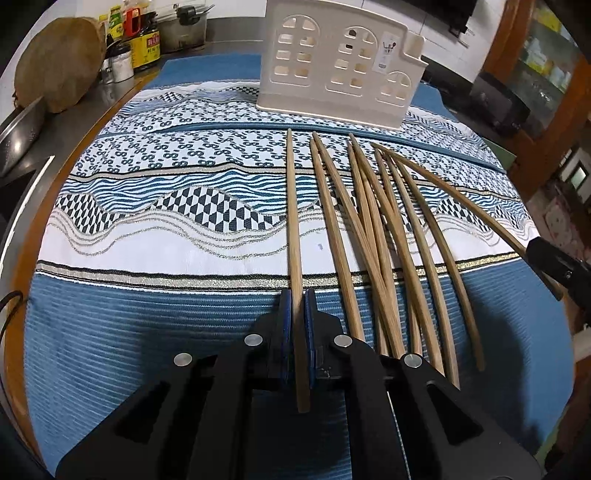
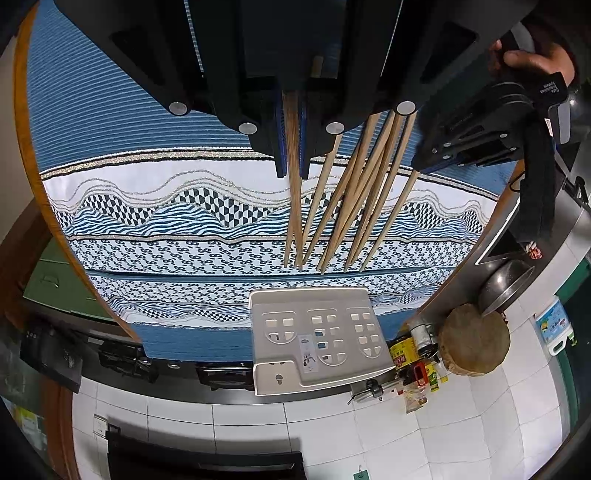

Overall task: Organize utensils
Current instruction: 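Lower the left gripper onto the pile and close on one chopstick, then lift the right gripper's chopstick toward the white holder while the left gripper lifts its chopstick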

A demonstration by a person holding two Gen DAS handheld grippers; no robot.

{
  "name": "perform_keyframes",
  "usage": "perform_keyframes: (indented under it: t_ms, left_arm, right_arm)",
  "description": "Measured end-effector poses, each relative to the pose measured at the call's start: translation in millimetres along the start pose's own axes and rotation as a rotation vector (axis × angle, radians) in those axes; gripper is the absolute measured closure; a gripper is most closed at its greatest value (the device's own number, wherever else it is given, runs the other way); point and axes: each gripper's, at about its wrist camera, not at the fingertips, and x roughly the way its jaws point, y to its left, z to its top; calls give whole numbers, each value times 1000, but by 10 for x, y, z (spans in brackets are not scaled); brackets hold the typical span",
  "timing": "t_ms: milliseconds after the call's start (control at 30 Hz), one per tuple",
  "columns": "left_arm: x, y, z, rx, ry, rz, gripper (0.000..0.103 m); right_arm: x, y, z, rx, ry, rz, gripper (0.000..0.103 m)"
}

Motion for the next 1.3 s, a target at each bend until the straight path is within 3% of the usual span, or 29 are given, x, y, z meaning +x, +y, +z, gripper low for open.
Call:
perform_keyframes:
  t_ms: [167, 300, 533, 800, 967, 1167, 1300]
  left_arm:
    - [-5, 8, 5, 9, 0, 4, 95]
    - [-2, 85, 29, -63, 6, -31, 96]
    - [-47, 79, 6, -42, -2, -46, 97]
    - [-457, 70, 165, -13, -110, -72, 98]
    - [-730, 33, 363, 22, -173, -107, 98]
    - [-863, -8, 535, 75, -204, -104, 98]
    - [-827, -21, 483, 86, -192, -114, 98]
  right_arm:
    - [-4, 0, 4, -1, -3, 2, 96]
    - [-4, -3, 3, 2, -3, 2, 96]
    - [-39, -3, 28, 1, -15, -2, 96]
    - [-193, 2, 162, -11, -64, -7, 97]
    - [-309, 8, 350, -24, -115, -9, 102]
    - [-335, 1, 512, -20, -143, 0, 102]
    - [-271, -32, 402, -6, -111, 1, 102]
